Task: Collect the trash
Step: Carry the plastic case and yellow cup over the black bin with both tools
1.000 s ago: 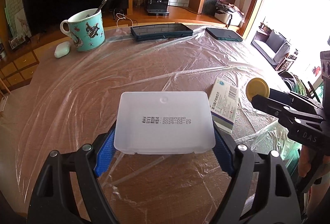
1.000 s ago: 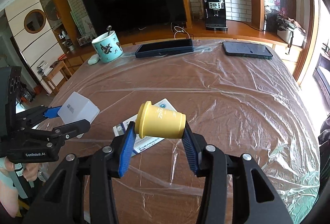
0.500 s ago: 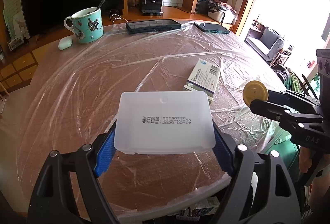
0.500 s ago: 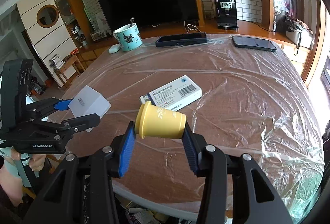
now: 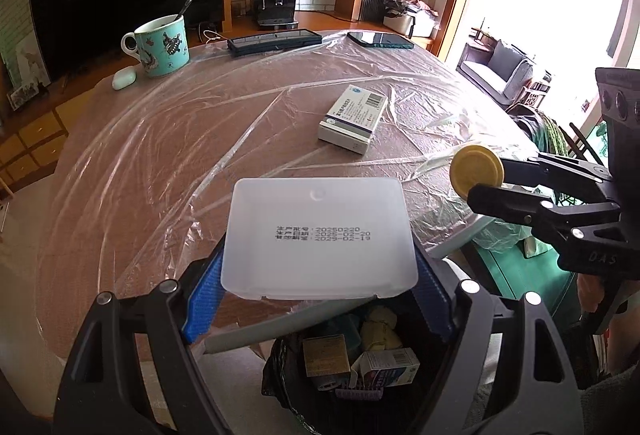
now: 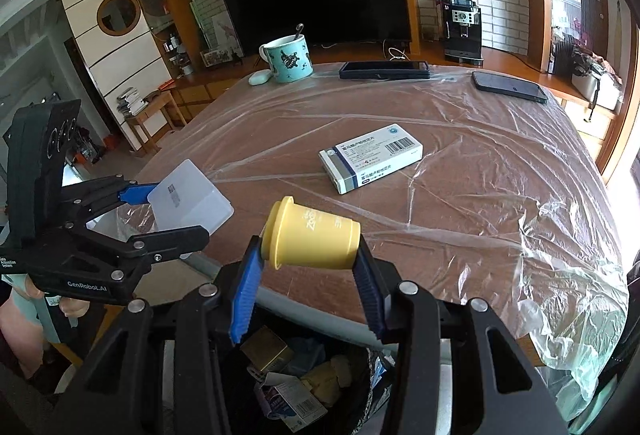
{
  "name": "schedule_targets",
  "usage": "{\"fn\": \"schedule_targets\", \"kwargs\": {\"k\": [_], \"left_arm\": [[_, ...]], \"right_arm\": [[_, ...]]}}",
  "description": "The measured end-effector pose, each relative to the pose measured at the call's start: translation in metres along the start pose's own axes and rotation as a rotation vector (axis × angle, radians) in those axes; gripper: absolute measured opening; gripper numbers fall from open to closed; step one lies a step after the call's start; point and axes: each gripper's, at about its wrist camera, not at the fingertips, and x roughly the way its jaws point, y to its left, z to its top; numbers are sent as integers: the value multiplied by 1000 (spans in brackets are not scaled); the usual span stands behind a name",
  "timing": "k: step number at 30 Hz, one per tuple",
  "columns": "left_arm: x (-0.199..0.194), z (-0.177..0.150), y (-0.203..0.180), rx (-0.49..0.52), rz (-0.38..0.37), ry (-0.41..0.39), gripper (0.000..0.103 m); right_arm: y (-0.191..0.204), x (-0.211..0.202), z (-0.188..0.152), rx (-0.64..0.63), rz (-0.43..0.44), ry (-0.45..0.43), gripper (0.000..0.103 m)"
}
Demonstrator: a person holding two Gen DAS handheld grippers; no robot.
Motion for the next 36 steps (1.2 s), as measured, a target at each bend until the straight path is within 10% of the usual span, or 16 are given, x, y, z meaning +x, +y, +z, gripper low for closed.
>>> {"fn": "schedule_targets", "kwargs": {"k": [36], "left_arm": [[-12,-76,-41,123,-78,107,82]], "right_arm": [[23,-1,-73,-49,27,149,44]]}}
